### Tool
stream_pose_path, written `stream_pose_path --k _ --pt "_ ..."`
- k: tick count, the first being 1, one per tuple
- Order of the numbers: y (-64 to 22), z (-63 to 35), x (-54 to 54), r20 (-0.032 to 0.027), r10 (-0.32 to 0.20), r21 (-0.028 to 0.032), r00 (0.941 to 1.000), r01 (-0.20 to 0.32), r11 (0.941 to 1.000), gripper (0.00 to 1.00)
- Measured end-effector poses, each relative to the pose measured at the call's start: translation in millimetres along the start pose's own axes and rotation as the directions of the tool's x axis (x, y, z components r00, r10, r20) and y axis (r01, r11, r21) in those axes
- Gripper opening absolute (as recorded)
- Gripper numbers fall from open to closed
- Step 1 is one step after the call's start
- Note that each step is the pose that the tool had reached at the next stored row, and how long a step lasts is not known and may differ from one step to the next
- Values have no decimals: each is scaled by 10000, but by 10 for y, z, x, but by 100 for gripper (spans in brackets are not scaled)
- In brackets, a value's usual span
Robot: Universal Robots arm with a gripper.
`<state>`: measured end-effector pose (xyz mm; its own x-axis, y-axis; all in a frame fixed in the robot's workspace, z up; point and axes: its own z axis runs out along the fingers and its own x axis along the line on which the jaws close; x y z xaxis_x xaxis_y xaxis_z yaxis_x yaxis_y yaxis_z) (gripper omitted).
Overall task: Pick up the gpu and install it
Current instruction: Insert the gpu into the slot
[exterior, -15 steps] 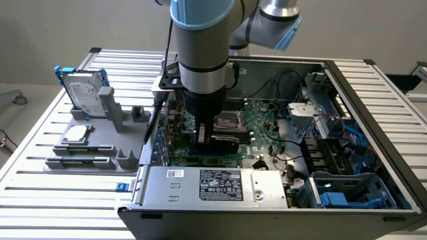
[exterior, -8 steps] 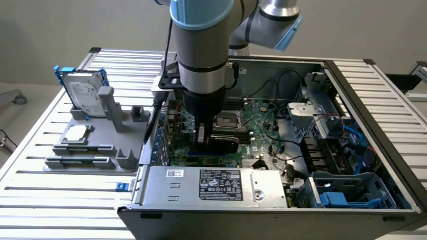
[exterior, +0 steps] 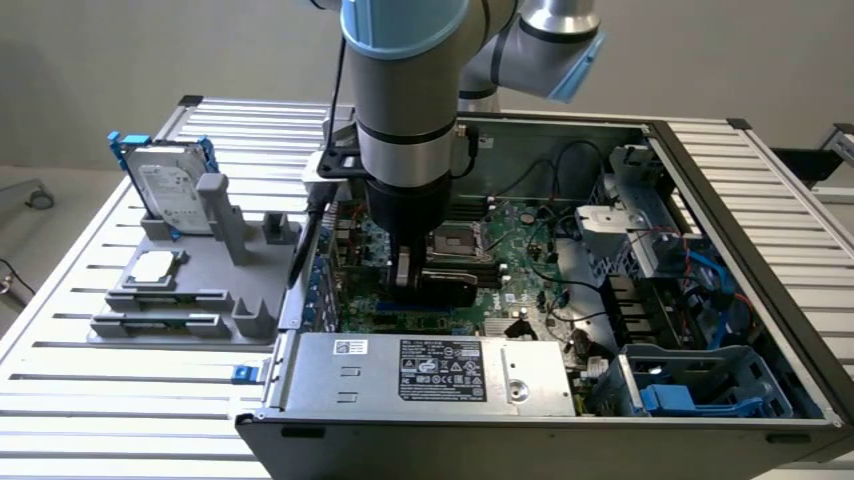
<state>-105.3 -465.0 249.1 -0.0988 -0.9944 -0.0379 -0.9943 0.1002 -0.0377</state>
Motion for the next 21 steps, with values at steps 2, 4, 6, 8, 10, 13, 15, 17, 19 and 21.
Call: stream_pose_path --k 2,4,6,8,10,13,15,17,19,21 --pt "0 0 0 -1 -15 -2 10000 15 10000 28" --pt "0 0 0 0 -35 -2 10000 35 10000 28" --pt "0 -1 0 1 -64 -4 10000 64 10000 28" --pt "0 -1 0 3 -111 -6 9999 111 9999 28" --pt "0 0 0 5 -186 -8 9998 186 9998 28" --pt "0 4 1 8 -284 -13 9996 284 9996 28" --pt "1 8 1 11 -343 -14 9994 343 9994 28" --pt "1 11 1 12 -399 -17 9992 399 9992 28" --pt "1 16 1 15 -460 -19 9989 460 9989 28" --pt "1 20 1 17 -525 -21 9986 525 9986 28"
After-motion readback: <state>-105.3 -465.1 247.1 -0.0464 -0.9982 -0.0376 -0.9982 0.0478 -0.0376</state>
